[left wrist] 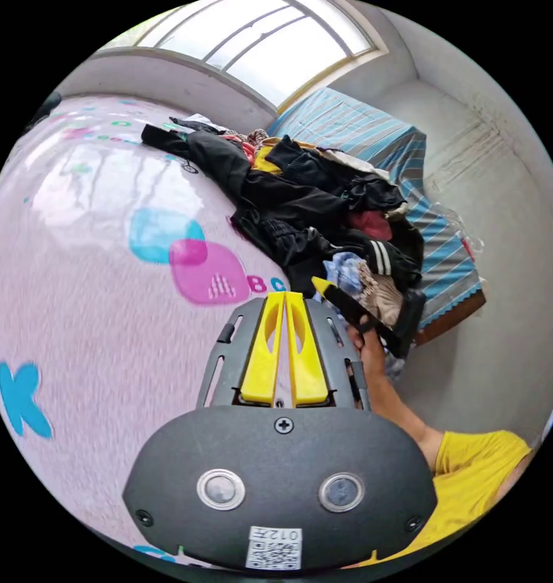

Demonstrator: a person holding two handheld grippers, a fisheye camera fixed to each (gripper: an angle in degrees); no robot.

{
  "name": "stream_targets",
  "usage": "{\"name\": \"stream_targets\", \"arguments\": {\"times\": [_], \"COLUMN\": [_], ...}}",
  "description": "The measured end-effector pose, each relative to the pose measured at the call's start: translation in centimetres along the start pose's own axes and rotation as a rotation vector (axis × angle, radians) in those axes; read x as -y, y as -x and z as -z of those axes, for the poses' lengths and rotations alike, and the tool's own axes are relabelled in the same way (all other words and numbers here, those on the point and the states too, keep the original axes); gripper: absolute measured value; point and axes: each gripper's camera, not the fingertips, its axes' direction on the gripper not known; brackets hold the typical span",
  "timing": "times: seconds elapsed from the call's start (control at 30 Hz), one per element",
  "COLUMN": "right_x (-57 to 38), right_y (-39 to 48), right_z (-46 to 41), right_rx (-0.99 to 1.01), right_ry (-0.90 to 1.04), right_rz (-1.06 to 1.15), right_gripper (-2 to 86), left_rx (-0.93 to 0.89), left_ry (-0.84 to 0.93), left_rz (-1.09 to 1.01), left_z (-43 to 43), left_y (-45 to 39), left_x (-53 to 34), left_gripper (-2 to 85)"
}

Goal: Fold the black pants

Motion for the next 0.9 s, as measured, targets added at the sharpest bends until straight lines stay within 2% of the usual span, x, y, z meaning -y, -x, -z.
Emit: {"name": "stream_targets", "arguments": {"times": [0.07,0.13,0.33,0.43,0.57,0.73,0.9], "right_x": [-0.8,-1.2,-1.4,-1.8,-2.7,-3.9,-5.2], "right_y": [-0.9,-1.9,-6.8,-8.3,-8.9,-7.7,-7.3], "right_z": [2.0,2.9,5.3,6.5,8.5,10.5,11.6], "right_rx": [-0.221,-0.286,-0.179,-0.167,-0.178,-0.197,-0.268], "right_ry": [-0.167,-0.227,-0.159,-0.139,-0.152,-0.173,-0.161], "right_rz": [0.010,-0.021,-0.099,-0.122,-0.084,0.090,0.131], "right_gripper": [0.8,0.8,0.9,1.1,2.2,6.8,7.2], "left_rx": [0.062,0.088,0.021,0.086,0.109,0.131,0.172], "left_ry": [0.016,0.089,0.270,0.332,0.292,0.105,0.141], "left_rz": [-0.027,-0.033,0.087,0.061,-0.022,-0.176,-0.125], "left_z": [-3.8,-9.9,-23.1,-26.2,-24.6,-16.2,-14.6], "left_y": [-1.3,-2.2,-2.2,-3.4,-5.6,-7.9,-7.9], "left_x": [4.8,11.1,22.3,24.9,25.7,23.9,24.5], "left_gripper": [2.3,4.5,10.6,9.5,5.1,1.5,1.9]}}
